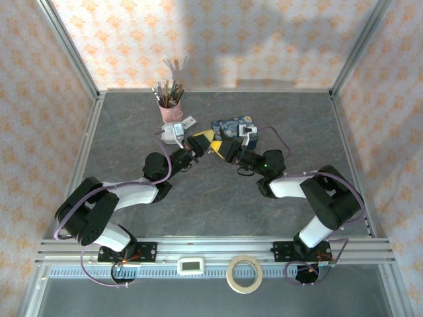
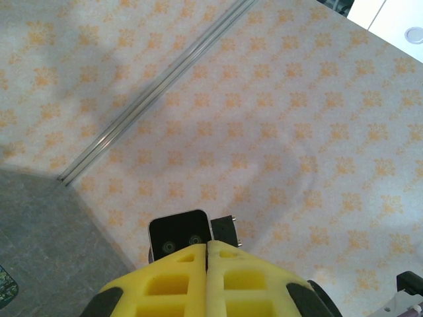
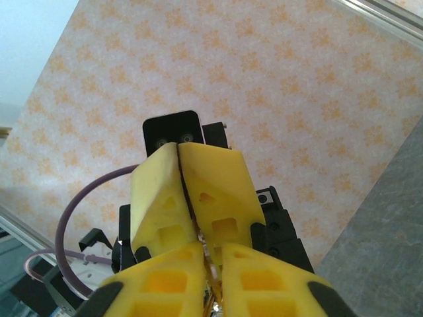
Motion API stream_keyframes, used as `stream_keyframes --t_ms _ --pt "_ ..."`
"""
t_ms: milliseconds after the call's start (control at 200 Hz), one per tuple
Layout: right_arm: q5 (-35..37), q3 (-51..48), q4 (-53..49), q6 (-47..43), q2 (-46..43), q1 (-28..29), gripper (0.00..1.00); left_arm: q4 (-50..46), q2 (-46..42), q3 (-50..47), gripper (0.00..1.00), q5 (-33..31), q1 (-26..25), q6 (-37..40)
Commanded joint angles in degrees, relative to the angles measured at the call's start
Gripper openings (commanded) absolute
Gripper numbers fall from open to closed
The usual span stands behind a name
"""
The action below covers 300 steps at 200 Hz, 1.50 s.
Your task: Unlock the padlock with the key
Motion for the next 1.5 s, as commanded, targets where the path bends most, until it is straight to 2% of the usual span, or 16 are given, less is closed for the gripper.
stream_keyframes --t_ms 0,35,315,400,430,465,520,606,681,776,876,1011,1196,1351,1496 --pt "-1.7 1.5 5.2 0.3 0.7 0.5 0.04 2.5 -0.3 -0.3 0.0 -0.5 -1.0 1.0" --pt "-1.7 1.5 5.4 0.3 0.8 0.5 0.0 2.6 -0.4 -0.4 0.0 -0.7 -1.0 1.0" --pt "0.3 0.7 4.3 -1.8 0.7 0.3 0.0 4.7 -0.5 -2.2 0.0 -2.7 -1.1 -1.1" --pt "0.1 0.8 -0.1 -4.7 -0.1 -0.2 0.0 3.0 -1.9 -3.2 0.48 -4.6 -0.5 -0.9" --pt "0.3 0.6 -2.2 -6.0 -0.6 -0.4 0.0 1.5 -2.7 -3.5 0.6 -5.5 0.2 -0.6" --pt "0.5 0.3 -4.8 -7.6 -1.3 -0.7 0.0 -1.5 -3.9 -3.7 0.7 -6.5 1.2 -0.4" --pt "1.2 -0.3 -9.6 -10.3 -2.5 -1.2 0.0 -6.5 -5.5 -3.9 0.75 -7.9 3.3 -0.4" --pt "1.8 -1.0 -17.4 -15.2 -5.2 -2.4 0.0 -14.5 -7.0 -3.3 0.75 -8.3 6.2 0.5" --pt "3.8 -1.3 -26.4 -20.9 -8.3 -3.5 0.0 -21.5 -7.5 -2.6 0.74 -9.4 6.9 1.6" --pt "8.8 -0.2 -42.5 -29.8 -12.4 -4.6 0.0 -26.9 -5.6 -1.4 0.7 -8.7 6.6 2.4" --pt "16.3 1.8 -57.0 -37.2 -16.0 -5.7 0.0 -30.3 -1.8 0.6 0.67 -8.4 3.9 2.8" --pt "23.8 2.6 -68.1 -42.0 -20.6 -9.1 0.0 -32.2 5.0 4.0 0.63 -10.2 -1.1 1.6" --pt "28.8 2.2 -76.1 -44.7 -26.5 -16.0 0.0 -32.5 15.7 10.2 0.56 -9.9 -5.1 -2.2" --pt "28.8 0.7 -77.7 -44.9 -28.7 -20.1 0.0 -40.2 22.3 17.6 0.56 -11.3 -6.6 -1.0" --pt "27.4 -0.6 -75.9 -44.4 -29.5 -20.8 0.0 -47.4 27.0 23.5 0.56 -14.4 -6.8 2.0"
